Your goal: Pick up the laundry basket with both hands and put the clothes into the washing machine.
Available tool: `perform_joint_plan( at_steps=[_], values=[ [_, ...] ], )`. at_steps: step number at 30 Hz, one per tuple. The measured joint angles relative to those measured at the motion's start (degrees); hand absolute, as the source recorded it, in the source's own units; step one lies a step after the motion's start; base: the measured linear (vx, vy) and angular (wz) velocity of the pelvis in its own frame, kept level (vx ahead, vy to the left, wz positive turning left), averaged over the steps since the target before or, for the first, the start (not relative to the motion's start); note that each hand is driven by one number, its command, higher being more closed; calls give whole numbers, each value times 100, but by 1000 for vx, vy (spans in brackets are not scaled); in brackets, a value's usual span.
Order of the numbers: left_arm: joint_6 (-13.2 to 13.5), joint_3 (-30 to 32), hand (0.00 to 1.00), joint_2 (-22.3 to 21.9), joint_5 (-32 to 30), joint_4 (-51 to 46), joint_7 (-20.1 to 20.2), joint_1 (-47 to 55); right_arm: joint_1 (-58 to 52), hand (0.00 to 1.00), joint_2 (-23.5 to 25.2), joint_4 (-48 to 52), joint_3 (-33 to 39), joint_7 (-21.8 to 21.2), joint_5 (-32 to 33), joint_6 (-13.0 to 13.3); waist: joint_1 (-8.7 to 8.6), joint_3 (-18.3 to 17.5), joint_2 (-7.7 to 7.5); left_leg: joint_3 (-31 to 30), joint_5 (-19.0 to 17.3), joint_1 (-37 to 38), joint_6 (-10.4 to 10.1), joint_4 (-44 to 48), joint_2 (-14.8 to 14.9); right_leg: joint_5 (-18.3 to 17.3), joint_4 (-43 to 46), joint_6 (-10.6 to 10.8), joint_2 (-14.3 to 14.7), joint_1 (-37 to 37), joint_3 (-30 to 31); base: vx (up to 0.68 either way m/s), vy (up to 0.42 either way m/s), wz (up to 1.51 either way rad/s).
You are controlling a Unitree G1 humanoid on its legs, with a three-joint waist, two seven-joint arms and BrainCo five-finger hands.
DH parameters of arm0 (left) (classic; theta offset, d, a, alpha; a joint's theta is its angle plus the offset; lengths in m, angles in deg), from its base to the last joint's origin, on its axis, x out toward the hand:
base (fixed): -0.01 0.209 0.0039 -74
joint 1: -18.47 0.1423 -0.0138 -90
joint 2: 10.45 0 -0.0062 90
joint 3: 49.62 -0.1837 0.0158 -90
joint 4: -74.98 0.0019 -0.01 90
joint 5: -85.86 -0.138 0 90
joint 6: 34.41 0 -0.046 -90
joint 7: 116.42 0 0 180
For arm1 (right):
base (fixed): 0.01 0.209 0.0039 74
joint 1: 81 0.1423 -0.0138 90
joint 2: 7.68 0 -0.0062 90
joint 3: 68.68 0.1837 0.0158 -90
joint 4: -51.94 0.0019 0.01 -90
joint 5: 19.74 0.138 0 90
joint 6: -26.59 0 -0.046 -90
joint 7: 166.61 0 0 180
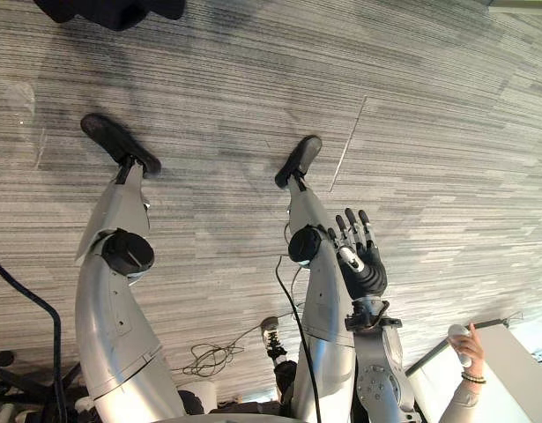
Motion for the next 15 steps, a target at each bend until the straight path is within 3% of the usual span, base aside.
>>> perform_joint_plan(
  at_steps=[1,4,6,8,10,15],
  values=[
    [-184,-170,0,-43,-490,142,137,-1,3,0,11,-69,2,3,0,2,15,0,0,1,8,21,-11,-28,-3,7,-6,11,6,12,-4,48,-45,7],
    [-291,-411,0,-203,-835,290,237,174,3,0,91,-113,12,9,1,35,16,0,0,-5,43,28,-35,-60,6,17,29,13,12,14,-27,47,-62,2],
    [-598,-1037,0,-132,-3194,283,383,547,3,0,151,-194,-30,-106,1,60,35,0,0,3,38,42,-23,-20,35,8,44,3,21,15,-7,35,-72,-3],
    [-691,-1631,0,-102,-4298,286,571,730,0,0,105,-267,-121,-138,7,71,33,0,1,53,36,59,-23,-34,27,-6,33,-19,10,3,18,24,-60,1],
    [-716,-1723,0,-80,-4827,130,551,814,0,0,56,-411,-168,-244,8,68,34,1,3,148,37,86,-24,-81,26,-6,11,-19,4,-19,50,17,-61,4],
    [-675,-2203,0,237,-5329,-318,752,761,-161,0,-230,-440,-155,-363,14,101,170,1,4,173,43,232,-29,-60,11,9,18,4,7,37,161,12,-73,-1]
  ],
)
